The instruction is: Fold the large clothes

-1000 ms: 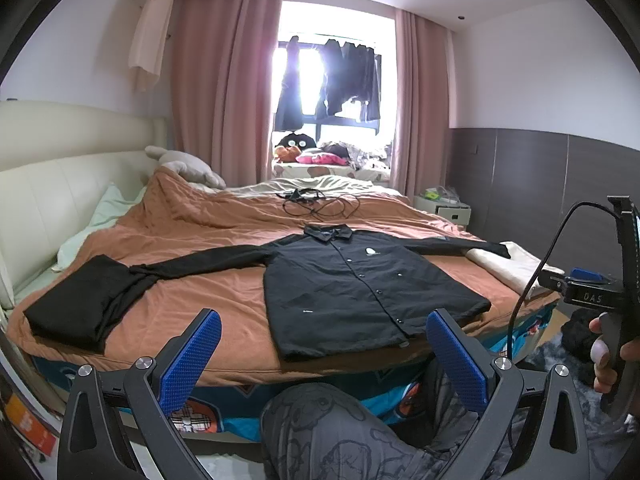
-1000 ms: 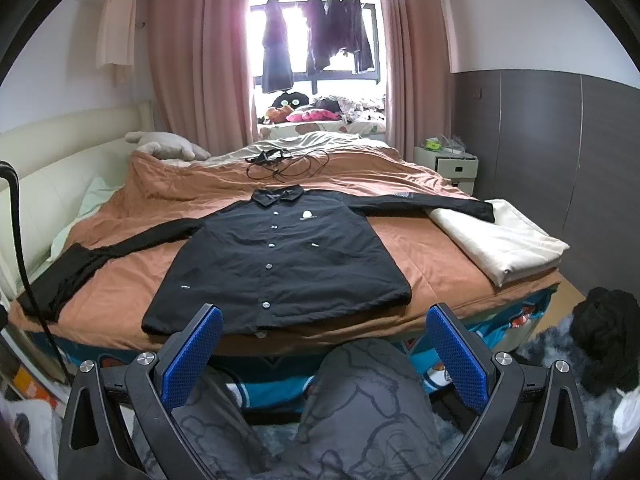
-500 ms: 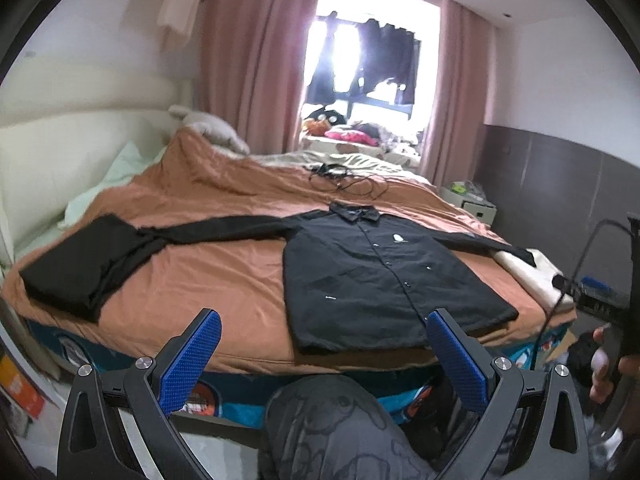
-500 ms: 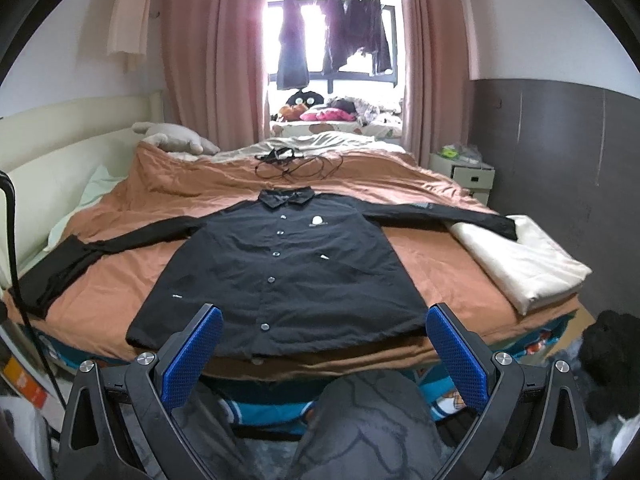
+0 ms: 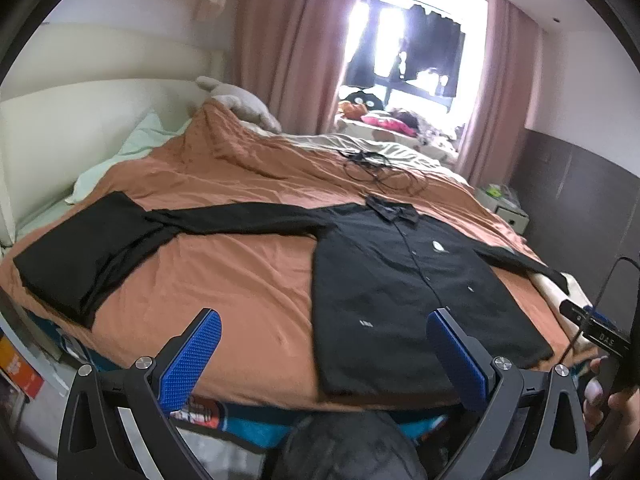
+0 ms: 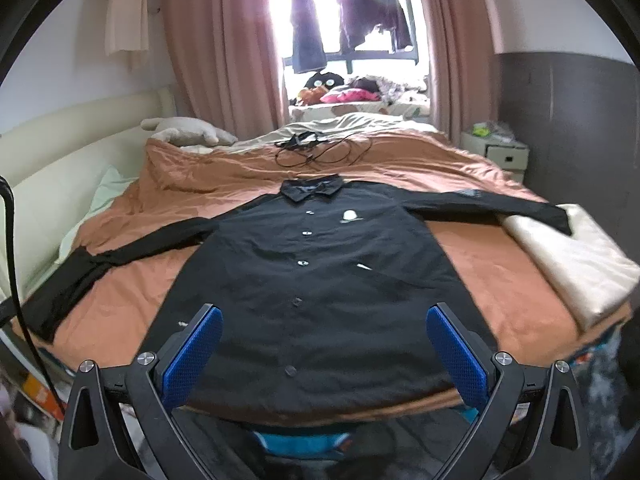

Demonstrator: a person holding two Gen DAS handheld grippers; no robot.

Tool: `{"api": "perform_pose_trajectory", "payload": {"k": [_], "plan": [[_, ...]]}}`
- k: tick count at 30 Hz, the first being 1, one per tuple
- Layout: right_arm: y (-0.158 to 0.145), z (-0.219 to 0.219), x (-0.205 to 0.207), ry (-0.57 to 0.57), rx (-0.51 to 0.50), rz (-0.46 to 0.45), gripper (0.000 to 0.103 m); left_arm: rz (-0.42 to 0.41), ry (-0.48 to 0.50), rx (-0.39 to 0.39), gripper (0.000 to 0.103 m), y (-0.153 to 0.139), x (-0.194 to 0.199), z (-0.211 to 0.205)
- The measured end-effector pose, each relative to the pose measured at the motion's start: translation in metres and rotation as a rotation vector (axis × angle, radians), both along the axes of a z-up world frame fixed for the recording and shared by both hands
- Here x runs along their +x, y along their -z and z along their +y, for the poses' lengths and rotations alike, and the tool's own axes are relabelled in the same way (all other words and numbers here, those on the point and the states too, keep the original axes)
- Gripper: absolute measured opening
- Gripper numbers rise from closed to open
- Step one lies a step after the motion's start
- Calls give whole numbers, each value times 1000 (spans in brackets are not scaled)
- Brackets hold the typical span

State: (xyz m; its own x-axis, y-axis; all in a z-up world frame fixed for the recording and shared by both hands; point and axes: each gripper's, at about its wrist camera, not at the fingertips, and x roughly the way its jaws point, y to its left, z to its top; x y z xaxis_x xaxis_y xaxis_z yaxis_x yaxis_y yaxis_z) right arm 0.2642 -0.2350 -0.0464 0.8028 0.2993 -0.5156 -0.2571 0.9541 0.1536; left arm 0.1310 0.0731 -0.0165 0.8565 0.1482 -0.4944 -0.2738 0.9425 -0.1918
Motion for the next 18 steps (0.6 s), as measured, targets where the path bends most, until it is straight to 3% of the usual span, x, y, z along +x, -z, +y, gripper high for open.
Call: {"api": "perform_pose_trajectory", "payload": {"k": [5,18], "plan": [[0,15,39,-34,37,44,102,26,-56,-32,103,1,34,33],[2,43,135,-70,73,112,102,82,-163,-25,103,-9,119,116]]}}
